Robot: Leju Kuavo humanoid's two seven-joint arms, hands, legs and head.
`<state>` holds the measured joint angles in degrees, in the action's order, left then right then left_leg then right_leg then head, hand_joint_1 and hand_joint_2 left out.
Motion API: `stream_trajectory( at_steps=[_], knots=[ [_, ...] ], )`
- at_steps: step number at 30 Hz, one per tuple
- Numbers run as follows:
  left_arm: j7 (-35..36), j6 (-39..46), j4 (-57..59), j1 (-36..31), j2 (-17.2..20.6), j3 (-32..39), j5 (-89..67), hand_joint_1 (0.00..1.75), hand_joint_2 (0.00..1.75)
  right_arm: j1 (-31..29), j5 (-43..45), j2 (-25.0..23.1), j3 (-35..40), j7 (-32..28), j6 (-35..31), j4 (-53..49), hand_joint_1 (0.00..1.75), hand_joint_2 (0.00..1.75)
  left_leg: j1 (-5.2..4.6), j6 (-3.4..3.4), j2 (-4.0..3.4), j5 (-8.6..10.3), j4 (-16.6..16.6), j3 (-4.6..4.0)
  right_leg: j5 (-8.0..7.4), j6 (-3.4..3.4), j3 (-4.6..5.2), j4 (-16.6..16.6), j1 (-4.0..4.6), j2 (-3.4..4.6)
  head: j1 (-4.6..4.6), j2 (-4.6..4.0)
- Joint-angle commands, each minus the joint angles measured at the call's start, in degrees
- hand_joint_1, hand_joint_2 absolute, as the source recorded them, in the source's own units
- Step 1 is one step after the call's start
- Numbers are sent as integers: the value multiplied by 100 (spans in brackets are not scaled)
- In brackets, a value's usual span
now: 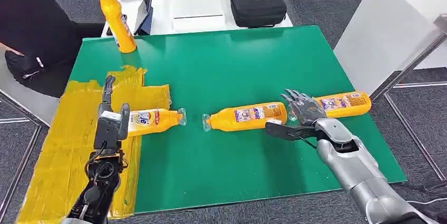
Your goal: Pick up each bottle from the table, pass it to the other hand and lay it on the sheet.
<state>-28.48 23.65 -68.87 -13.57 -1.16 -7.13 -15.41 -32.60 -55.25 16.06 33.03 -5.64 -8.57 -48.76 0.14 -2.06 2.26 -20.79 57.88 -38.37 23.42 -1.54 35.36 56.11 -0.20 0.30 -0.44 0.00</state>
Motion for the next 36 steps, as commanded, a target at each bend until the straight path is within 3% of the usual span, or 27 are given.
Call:
stream_trajectory(
  at_steps=[1, 18, 19, 36],
  knots=[
    [-11, 23, 213, -153, -10, -249, 118, 0, 0, -234, 48, -283, 121, -130, 78, 671, 0, 175, -1, 6, -19, -9, 0, 18, 6, 1, -18, -3, 2, 4, 0, 0],
    [46, 62, 328, -256, -30, -413, 249, 0, 0, -457, -170, -529, 229, -52, -116, 980, 0, 175, -4, 10, -38, -16, 4, 27, 11, 2, -22, 3, 0, 14, 0, 0],
    [47, 50, 446, -325, -78, -453, 297, 0, 0, -684, -287, -740, 318, -36, -110, 1281, 0, 175, -4, 10, -34, -17, 5, 29, 14, 1, -26, 4, 1, 8, -2, 0],
    [0, 37, 634, -466, -104, -529, 435, 0, 0, -1038, -498, -1207, 525, 29, -74, 2337, 0, 175, -1, 10, -29, -14, 4, 26, 12, 2, -23, 3, 2, 6, 2, 0]
  ],
)
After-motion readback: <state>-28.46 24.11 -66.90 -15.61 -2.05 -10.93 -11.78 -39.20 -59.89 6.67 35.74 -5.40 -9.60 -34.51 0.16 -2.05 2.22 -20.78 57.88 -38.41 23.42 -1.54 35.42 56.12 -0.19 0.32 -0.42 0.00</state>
